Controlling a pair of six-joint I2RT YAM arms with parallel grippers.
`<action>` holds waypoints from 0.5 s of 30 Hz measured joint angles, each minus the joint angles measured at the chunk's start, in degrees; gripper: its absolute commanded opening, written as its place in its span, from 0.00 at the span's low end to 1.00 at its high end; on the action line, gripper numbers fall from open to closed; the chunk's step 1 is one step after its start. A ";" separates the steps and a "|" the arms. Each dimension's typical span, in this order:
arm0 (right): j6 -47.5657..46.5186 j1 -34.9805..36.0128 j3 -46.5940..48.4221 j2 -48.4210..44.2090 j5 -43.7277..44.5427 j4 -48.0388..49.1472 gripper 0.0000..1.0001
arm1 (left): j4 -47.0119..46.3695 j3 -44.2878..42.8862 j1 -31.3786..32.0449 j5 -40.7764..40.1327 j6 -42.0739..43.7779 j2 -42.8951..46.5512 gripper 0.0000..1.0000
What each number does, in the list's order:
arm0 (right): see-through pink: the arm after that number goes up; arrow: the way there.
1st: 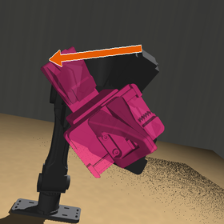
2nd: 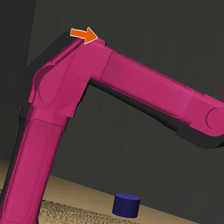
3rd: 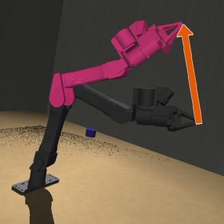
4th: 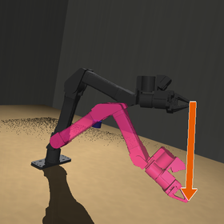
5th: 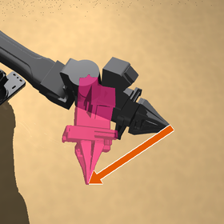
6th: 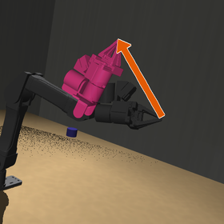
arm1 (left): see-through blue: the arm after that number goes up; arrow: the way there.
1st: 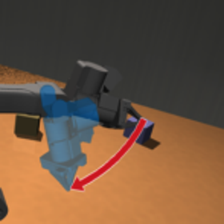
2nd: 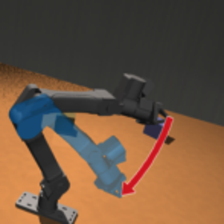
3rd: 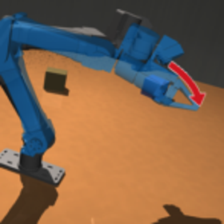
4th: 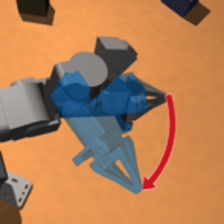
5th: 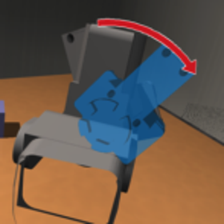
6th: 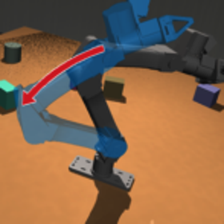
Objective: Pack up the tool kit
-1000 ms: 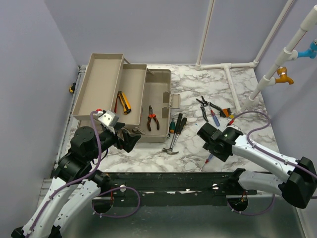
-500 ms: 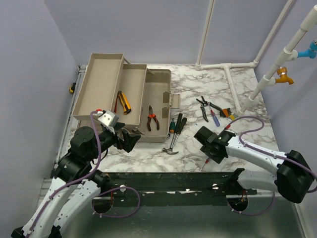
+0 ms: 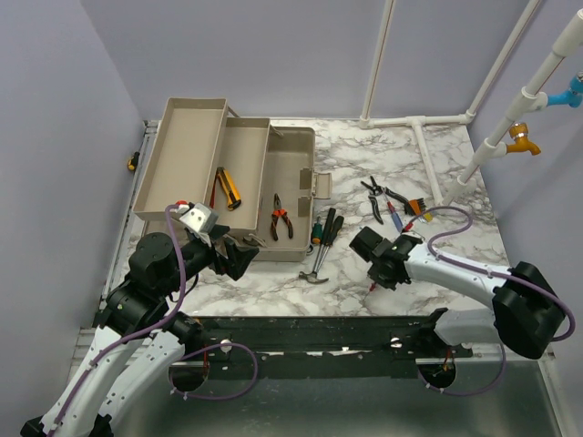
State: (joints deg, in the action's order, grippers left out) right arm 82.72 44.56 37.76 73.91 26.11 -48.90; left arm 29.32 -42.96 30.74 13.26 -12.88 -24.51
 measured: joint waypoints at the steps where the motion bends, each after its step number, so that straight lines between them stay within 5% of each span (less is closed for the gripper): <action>1: -1.42 0.00 0.63 -0.26 -0.02 0.26 0.01 | 0.00 0.00 0.00 0.00 0.00 0.00 0.99; 15: -33.90 0.02 9.29 -11.08 -15.65 33.51 0.01 | -0.42 -0.55 -0.04 1.20 -2.19 -1.05 0.98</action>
State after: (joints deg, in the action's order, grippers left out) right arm 48.82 44.58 47.05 62.83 10.46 -15.40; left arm 28.91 -43.51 30.70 14.46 -15.07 -25.56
